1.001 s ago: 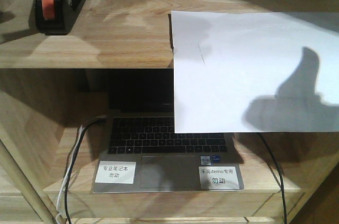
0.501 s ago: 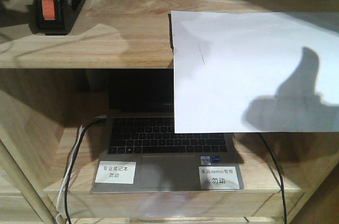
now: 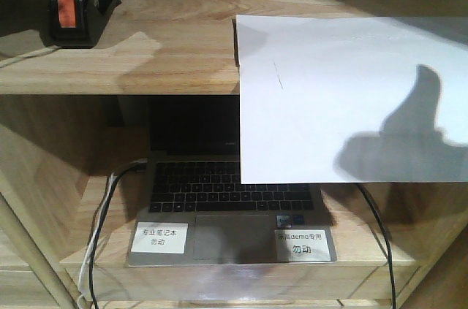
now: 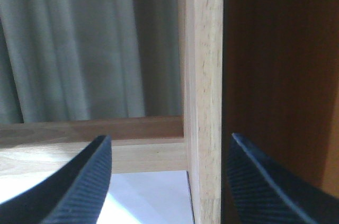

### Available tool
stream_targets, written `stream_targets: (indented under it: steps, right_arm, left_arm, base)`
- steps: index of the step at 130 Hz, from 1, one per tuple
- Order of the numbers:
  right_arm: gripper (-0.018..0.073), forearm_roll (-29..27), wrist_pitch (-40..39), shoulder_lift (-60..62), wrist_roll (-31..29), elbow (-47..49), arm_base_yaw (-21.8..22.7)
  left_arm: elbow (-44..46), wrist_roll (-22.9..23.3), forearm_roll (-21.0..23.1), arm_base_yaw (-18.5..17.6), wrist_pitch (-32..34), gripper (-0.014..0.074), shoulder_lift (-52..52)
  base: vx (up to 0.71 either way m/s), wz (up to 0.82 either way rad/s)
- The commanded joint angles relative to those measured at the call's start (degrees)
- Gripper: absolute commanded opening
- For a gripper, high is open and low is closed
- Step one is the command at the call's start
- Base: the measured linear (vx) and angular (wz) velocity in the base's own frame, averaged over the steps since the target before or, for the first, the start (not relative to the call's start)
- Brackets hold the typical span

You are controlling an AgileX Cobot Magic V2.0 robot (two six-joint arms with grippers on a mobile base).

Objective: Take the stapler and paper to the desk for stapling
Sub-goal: 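Grasp the black stapler with the left gripper and lift it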

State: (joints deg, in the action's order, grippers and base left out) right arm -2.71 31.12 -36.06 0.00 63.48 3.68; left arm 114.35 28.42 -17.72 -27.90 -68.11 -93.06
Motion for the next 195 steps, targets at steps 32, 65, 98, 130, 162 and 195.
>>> stream_targets:
  steps: [32, 65, 98, 130, 162, 195]
  right_arm:
    - [0.0444, 0.19, -4.72, -0.54, 0.0, 1.5, 0.32]
    - [0.0444, 0.19, -4.72, -0.54, 0.0, 1.5, 0.32]
    - [0.0444, 0.19, -4.72, -0.54, 0.0, 1.5, 0.32]
    - [0.0444, 0.19, -4.72, -0.54, 0.0, 1.5, 0.32]
    - [0.0444, 0.19, -4.72, -0.54, 0.0, 1.5, 0.32]
    - [0.0444, 0.19, -4.72, -0.54, 0.0, 1.5, 0.32]
  left_arm:
    - [1.64, -0.03, -0.67, 0.21, 3.42, 0.0503, 1.93]
    - [1.64, -0.03, -0.67, 0.21, 3.42, 0.0186, 1.93]
    - [1.64, -0.1, -0.72, 0.21, 3.69, -0.0008, 2.12]
    - [1.39, -4.75, -0.8, -0.75, 4.31, -0.0008, 5.99]
    - [-10.79, -8.75, 1.53, -3.83, 15.4, -0.0008, 18.33]
    - [-28.78, -23.21, 16.01, -4.06, 26.87, -0.0006, 32.51]
  base:
    - [0.0, 0.0]
    - [0.0, 0.0]
    - [0.0, 0.0]
    - [0.0, 0.0]
    - [0.0, 0.0]
    - [0.0, 0.0]
